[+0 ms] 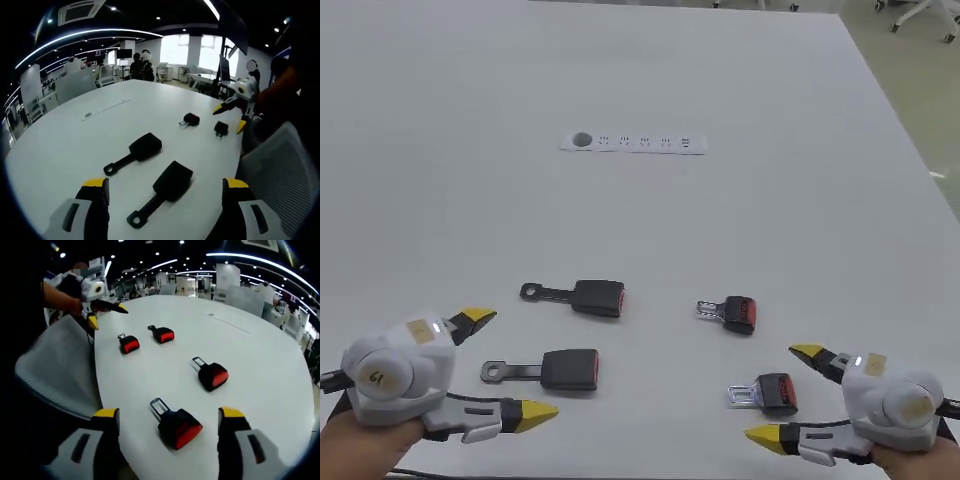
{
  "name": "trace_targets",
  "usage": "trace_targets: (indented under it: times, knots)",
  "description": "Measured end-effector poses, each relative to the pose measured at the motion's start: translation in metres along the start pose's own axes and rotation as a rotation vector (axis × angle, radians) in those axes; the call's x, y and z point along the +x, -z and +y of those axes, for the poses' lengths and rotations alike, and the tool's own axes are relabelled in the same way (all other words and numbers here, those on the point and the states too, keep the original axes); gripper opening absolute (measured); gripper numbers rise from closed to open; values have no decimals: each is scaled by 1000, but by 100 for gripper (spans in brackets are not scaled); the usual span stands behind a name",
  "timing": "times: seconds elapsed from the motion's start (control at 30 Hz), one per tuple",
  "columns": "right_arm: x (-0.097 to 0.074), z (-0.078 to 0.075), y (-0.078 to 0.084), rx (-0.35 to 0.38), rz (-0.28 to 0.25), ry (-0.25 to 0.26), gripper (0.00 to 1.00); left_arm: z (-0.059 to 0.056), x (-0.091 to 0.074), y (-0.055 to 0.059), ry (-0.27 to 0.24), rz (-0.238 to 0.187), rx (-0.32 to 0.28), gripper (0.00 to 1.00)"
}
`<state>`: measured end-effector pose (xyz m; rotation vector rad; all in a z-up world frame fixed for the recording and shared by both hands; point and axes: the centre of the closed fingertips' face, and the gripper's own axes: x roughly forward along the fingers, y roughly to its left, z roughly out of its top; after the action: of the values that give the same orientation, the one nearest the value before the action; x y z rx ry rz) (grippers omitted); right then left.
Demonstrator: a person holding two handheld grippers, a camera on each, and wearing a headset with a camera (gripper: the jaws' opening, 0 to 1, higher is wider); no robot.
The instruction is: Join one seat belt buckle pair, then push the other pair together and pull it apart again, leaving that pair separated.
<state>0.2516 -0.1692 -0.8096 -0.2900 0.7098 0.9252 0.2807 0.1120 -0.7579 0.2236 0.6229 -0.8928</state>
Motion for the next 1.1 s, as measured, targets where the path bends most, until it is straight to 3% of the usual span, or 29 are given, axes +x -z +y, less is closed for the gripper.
trace_targets:
  times: [0.57,0.93,1.1]
  knots:
    - [3,-10,16,-35,84,-84,78,-2,31,14,70,72,49,88]
    - [8,-9,25,-90,161,-155,67,-4,54,28,119,144,97,78]
    - [10,-6,29,-120,196,-189,63,-8,61,41,148,203,160,75]
